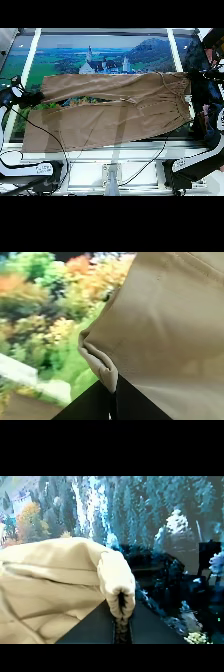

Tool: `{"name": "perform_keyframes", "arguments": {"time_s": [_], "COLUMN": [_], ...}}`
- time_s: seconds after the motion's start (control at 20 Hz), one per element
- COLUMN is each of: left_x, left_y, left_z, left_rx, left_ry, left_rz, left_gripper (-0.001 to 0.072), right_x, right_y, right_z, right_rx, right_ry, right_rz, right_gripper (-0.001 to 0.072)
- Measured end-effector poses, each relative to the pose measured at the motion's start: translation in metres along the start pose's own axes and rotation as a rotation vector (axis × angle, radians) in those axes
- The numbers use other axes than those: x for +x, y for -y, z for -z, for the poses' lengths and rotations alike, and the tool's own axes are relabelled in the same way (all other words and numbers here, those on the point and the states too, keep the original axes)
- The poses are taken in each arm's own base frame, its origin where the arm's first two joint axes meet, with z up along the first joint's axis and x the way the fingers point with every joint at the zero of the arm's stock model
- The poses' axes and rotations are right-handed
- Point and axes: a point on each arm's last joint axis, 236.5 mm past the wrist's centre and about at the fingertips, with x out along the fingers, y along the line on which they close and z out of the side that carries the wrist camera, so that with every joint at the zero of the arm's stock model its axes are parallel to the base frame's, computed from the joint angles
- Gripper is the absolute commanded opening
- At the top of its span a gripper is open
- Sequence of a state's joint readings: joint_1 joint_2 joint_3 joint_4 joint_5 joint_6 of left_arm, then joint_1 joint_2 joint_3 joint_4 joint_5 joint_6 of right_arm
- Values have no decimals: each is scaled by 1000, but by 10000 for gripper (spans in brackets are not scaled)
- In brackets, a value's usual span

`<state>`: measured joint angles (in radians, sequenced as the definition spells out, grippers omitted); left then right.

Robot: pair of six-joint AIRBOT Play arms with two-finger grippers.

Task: Fold the clothes and pants, and hang the long-sleeved shirts on hangers.

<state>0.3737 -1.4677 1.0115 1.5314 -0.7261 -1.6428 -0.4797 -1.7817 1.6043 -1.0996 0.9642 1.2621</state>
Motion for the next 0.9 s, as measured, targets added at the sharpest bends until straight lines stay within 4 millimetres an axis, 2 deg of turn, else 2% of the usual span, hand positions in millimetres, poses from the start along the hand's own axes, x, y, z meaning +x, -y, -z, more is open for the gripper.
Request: {"name": "perform_keyframes", "arguments": {"time_s": [0.25, 0.55, 0.7, 0.9], "left_x": [-15, -28, -25, -8], "left_y": [-19, -26, -27, -26], "left_z": [-11, -36, -35, -15], "left_rx": [-40, -54, -55, -58], "left_ry": [37, 131, 126, 40], "left_rz": [-19, -22, -24, -24], "left_gripper": [21, 21, 21, 21], "right_x": [0, -5, -4, 5], "right_y": [1, 1, 4, 14], "right_z": [1, -6, -5, 3], "right_rx": [-3, -19, -27, -37], "right_ry": [-4, 8, -1, -30], "right_rz": [3, 12, 24, 49], "right_gripper": [32, 32, 32, 32]}}
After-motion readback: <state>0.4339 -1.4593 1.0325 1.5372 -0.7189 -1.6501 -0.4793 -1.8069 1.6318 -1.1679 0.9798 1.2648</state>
